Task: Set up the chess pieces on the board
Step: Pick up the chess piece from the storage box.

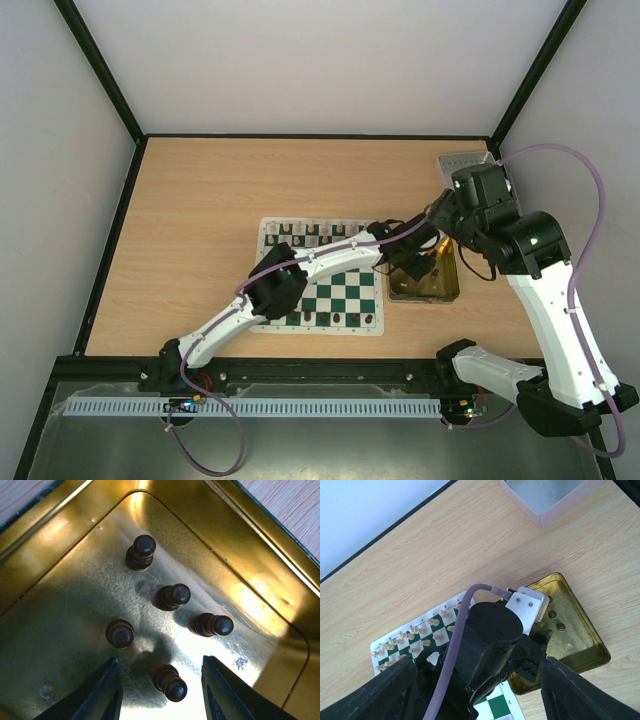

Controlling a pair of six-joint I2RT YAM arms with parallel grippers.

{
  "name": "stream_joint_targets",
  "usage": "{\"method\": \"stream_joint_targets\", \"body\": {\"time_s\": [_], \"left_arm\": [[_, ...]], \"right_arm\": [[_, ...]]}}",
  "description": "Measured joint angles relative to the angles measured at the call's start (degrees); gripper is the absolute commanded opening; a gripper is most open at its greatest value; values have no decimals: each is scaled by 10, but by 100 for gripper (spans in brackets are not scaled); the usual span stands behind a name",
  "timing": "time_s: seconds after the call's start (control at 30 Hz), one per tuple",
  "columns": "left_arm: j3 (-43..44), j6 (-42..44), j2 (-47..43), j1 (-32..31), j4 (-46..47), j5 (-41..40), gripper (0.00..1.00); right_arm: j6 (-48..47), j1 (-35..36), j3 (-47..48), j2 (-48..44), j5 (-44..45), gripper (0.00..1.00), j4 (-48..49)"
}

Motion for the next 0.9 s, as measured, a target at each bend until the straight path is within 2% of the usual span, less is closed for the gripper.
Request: {"method": "stream_joint_targets", "body": {"time_s": [0.1,0.47,0.6,0.9], "left_arm": [[3,-1,0,1,0,-1,40],[3,-1,5,3,0,1,40],[3,-1,8,3,-1,3,29],[3,-2,10,4,-1,7,13]], "right_arm": [[-2,0,0,1,0,66,0],[-5,0,0,14,0,66,0],[-5,0,0,17,0,66,0],[-5,-1,0,17,0,66,0]]}}
